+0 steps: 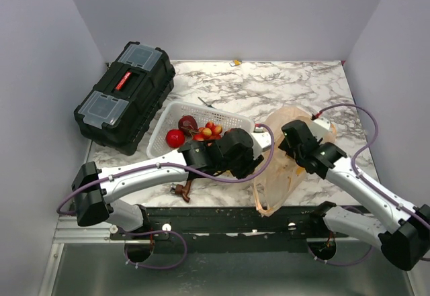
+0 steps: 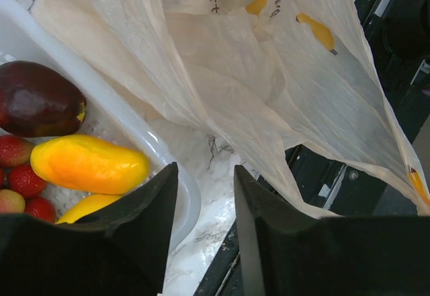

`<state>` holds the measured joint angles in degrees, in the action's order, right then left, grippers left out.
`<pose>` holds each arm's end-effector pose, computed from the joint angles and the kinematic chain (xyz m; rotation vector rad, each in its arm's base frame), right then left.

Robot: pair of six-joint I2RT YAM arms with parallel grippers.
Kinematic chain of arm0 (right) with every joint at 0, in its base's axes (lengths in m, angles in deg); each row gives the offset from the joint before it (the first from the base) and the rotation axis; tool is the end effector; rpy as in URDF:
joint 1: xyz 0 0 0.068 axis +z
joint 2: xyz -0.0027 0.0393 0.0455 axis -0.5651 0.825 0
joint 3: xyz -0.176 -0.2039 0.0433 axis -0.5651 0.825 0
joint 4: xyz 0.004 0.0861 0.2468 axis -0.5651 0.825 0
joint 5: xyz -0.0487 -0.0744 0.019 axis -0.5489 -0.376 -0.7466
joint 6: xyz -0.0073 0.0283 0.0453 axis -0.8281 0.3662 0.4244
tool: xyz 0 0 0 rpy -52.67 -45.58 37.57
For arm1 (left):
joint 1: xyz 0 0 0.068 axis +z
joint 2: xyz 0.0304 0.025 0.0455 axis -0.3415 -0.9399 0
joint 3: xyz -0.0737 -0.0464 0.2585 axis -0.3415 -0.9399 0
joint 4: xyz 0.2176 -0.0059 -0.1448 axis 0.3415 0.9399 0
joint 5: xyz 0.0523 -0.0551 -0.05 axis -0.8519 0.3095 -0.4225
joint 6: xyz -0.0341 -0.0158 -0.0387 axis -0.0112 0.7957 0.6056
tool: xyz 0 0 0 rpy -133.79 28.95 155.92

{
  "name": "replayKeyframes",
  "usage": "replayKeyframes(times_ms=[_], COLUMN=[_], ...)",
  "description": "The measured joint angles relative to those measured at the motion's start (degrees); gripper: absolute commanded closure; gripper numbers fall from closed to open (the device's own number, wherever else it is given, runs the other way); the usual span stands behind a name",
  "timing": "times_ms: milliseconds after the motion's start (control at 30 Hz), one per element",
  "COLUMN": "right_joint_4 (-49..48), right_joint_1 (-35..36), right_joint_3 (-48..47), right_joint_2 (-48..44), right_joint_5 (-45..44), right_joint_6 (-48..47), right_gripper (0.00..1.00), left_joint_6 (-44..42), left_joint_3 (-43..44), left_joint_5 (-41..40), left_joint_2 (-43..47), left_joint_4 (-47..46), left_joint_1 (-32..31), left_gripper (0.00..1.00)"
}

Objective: Take the fake fruits out of the plastic bag
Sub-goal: Take out the fake fruit from the plastic bag.

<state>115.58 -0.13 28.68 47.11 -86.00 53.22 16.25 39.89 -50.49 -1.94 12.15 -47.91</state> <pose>0.1673 0.0891 0.2617 0.6786 2.1748 0.0287 0.1189 -0.2887 0.3172 1.0995 2.0733 -0.6685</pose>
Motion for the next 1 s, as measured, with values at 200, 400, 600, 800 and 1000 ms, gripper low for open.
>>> replayKeyframes(times_ms=[200, 400, 600, 800, 1000], right_joint_4=[-8.98, -16.96, -21.7, -18.38, -11.8], right_joint_1=[-0.35, -1.7, -3.5, -7.06, -7.74], right_joint_3=[1.36, 8.24, 10.4, 10.43, 12.35], right_joint_2=[6.91, 9.68, 12.81, 13.51, 9.49], right_joint_5=[1.44, 0.72, -2.47, -7.32, -10.67], right_joint_6=[-1.22, 0.83, 2.58, 9.84, 19.06], right_gripper=[0.65, 0.65, 0.63, 0.53, 0.22], left_joint_6=[0.15, 0.2, 0.35, 0.79, 1.22], left_joint_3=[0.31, 0.33, 0.33, 0.44, 0.66], left_joint_5=[2.54, 3.74, 4.66, 4.94, 5.92], left_joint_2=[-1.66, -2.08, -2.25, -2.82, -3.52], left_joint_4=[0.85, 1.25, 1.27, 1.36, 1.36], left_joint_1=[-0.35, -0.9, -1.46, -1.95, -2.64], left_gripper=[1.0, 1.0, 1.0, 1.0, 1.0])
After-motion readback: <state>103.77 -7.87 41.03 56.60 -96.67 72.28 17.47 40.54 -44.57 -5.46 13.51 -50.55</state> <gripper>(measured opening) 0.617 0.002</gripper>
